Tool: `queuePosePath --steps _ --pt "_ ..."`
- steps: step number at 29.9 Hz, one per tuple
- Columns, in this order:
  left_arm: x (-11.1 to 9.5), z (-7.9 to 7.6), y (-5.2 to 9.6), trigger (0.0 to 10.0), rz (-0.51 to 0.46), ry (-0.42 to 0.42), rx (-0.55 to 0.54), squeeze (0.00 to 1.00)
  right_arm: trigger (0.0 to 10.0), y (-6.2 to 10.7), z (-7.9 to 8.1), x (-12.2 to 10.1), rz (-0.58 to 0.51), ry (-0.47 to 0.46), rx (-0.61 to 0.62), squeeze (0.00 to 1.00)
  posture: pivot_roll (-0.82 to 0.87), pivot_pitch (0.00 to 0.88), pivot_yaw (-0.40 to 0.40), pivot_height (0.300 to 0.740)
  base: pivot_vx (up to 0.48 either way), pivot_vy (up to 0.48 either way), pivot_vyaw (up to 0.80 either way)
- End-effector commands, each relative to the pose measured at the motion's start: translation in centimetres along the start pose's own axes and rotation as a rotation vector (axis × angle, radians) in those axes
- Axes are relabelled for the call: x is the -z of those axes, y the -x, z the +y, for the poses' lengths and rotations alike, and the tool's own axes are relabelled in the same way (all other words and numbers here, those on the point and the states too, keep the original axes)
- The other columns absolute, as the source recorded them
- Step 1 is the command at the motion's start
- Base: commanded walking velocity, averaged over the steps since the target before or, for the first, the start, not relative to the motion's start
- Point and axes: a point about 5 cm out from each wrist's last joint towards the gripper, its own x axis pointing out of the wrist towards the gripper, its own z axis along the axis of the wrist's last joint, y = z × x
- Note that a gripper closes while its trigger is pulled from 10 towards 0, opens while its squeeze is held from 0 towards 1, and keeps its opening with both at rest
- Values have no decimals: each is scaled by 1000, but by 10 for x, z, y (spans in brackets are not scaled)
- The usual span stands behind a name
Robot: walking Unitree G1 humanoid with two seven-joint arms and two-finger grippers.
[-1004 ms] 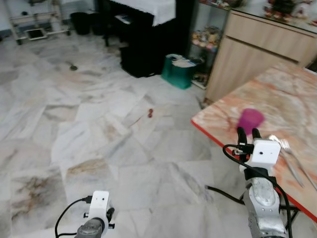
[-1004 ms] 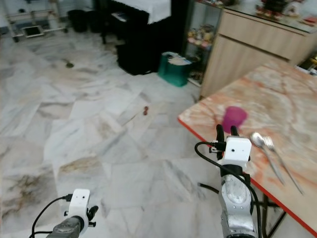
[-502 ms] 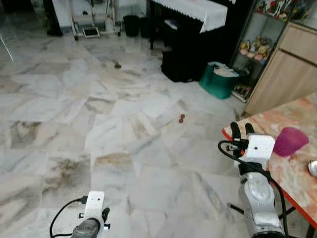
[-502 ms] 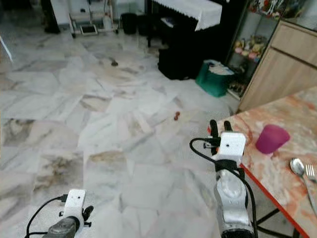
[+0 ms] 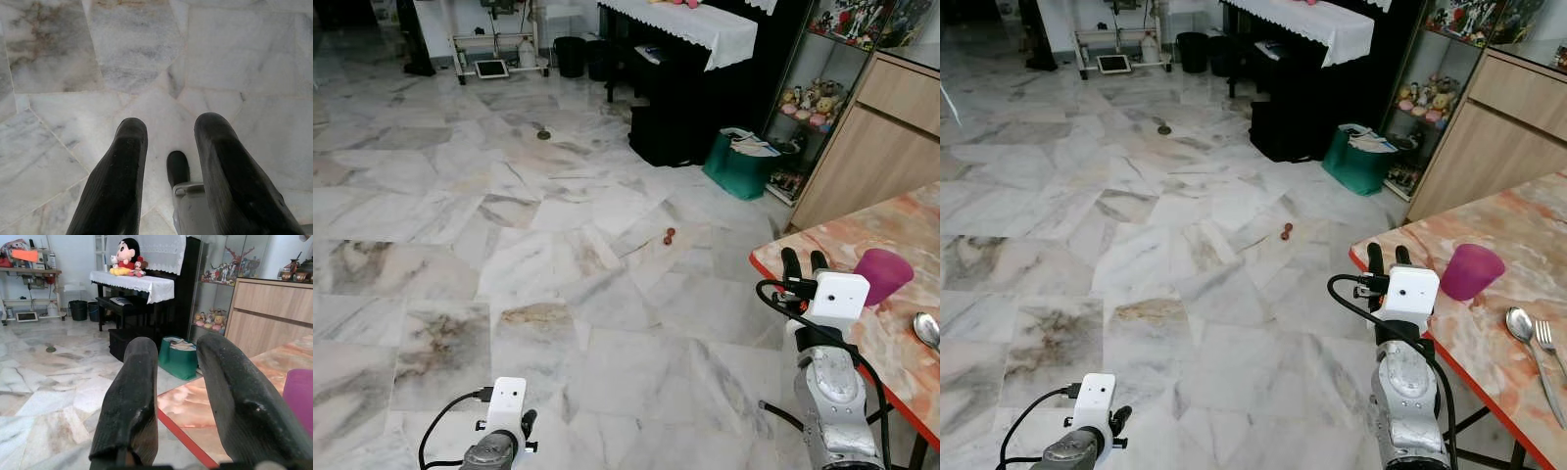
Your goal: Setting the table
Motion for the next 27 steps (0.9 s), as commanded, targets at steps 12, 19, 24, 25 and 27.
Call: queuePosePath --steps 12,19,24,25,27 --pt "0 1 0 10000 -4 2 -2 0 10000 -8 -8 -1 24 -69 65 0 73 0 -73 740 0 -63 -179" --pt "-2 0 0 10000 -11 1 0 0 10000 -8 -8 -2 16 -56 64 0 75 0 -71 740 0 -255 -447" --pt "-3 0 0 10000 -13 -3 0 0 10000 -8 -7 -2 17 -58 66 0 75 0 -70 740 0 -256 0" --pt "-3 0 0 10000 -13 -4 1 0 10000 -9 -7 -2 16 -58 66 0 75 0 -70 740 0 -281 0" --pt "-3 0 0 10000 -14 -4 1 0 10000 -9 -7 -2 16 -60 67 0 77 0 -71 740 0 -296 0"
